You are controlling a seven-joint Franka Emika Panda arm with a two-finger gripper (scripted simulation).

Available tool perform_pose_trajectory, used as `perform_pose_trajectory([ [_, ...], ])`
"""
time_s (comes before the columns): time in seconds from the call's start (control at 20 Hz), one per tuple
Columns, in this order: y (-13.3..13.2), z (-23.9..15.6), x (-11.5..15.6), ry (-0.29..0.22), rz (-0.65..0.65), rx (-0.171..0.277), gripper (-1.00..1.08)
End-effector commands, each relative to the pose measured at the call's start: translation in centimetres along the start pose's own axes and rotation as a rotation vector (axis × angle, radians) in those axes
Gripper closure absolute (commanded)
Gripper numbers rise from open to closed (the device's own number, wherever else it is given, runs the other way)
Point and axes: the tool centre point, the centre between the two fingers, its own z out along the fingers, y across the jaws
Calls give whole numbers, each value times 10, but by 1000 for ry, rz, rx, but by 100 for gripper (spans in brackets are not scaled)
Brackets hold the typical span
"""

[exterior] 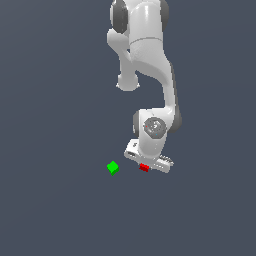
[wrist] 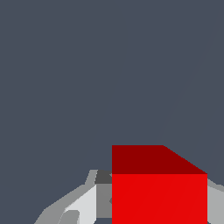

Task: Stack the red cube on top of the green cube.

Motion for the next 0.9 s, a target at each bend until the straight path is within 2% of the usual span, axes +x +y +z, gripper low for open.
perform_pose_trajectory([
  [0.0,0,-4,0,1,0,1,108],
  [0.85,0,-95,-1,1,0,1,108],
])
